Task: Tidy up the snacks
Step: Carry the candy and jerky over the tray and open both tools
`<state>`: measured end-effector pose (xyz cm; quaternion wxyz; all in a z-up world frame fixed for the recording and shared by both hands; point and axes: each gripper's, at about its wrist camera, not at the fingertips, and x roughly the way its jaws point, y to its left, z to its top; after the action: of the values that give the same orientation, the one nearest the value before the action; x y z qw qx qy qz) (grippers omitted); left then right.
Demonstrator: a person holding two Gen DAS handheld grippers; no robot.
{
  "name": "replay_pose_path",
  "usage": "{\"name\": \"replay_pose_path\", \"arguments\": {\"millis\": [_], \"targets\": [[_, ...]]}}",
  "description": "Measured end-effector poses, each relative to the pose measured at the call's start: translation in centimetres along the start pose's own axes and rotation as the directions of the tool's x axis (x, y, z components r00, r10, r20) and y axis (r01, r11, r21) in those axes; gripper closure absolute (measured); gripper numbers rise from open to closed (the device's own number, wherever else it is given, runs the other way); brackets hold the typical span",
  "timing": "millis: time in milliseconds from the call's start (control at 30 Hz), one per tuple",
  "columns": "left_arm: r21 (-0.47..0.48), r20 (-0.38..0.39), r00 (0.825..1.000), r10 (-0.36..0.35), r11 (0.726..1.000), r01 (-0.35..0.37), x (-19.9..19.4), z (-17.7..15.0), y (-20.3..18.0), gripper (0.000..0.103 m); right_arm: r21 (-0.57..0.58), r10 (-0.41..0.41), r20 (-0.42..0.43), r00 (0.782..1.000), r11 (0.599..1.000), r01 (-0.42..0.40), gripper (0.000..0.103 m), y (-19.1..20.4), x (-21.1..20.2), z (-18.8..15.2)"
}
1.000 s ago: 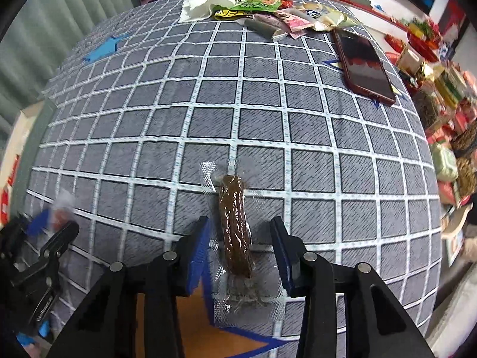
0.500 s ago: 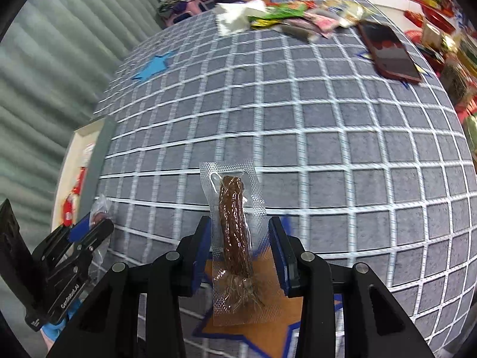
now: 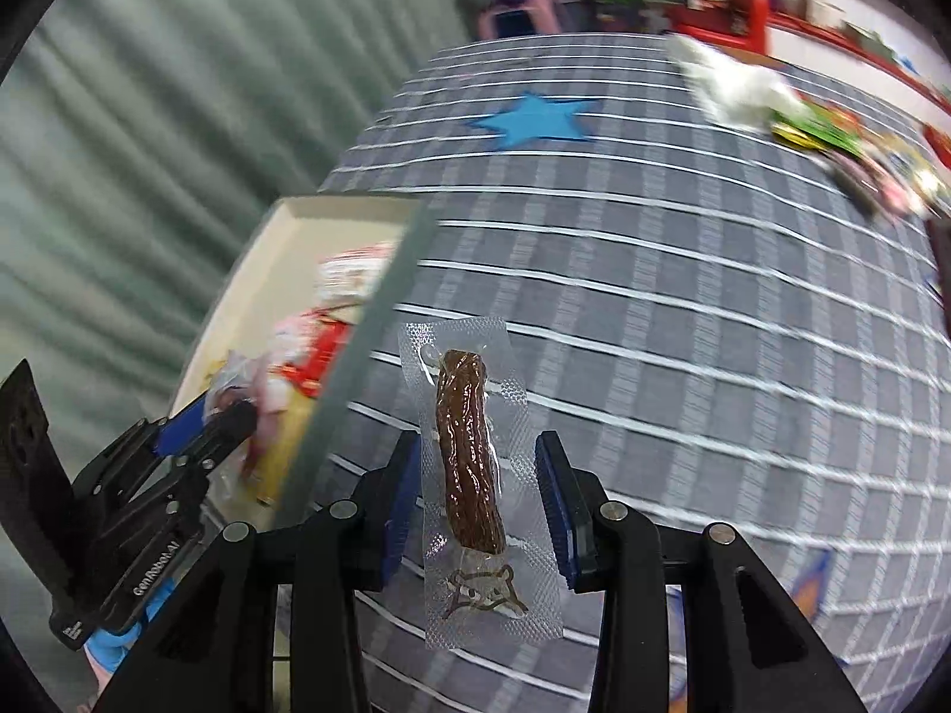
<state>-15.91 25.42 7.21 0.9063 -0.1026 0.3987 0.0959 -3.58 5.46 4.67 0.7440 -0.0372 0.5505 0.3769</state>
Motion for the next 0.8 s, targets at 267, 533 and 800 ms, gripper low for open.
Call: {"name": "replay_pose_path", "arguments": {"millis": [267,533,800], "targets": [[-0.078,-0.027,0.998,0.057,0.995,-0.059,1.1,-0.6,4.7,0.072,-0.109,0.059,-0.039,0.997,0.992,-0.063,0.062,7.1,4.1,3.3],[-0.104,-0.070,0.995,0.075,0.991,-0.082,2.5,-1.5,6.7,0.071,-0.188,0.014,-0.073,0.997,0.982,-0.027,0.062,11.0,7.5,5.0],[-0.103,-0.093,0.990,0.104,0.988,-0.113,3.0,-1.5,6.6,0.019,-0.209,-0.048,-0.127,0.991,0.978,0.021,0.024,11.1,9.3,5.4]]}}
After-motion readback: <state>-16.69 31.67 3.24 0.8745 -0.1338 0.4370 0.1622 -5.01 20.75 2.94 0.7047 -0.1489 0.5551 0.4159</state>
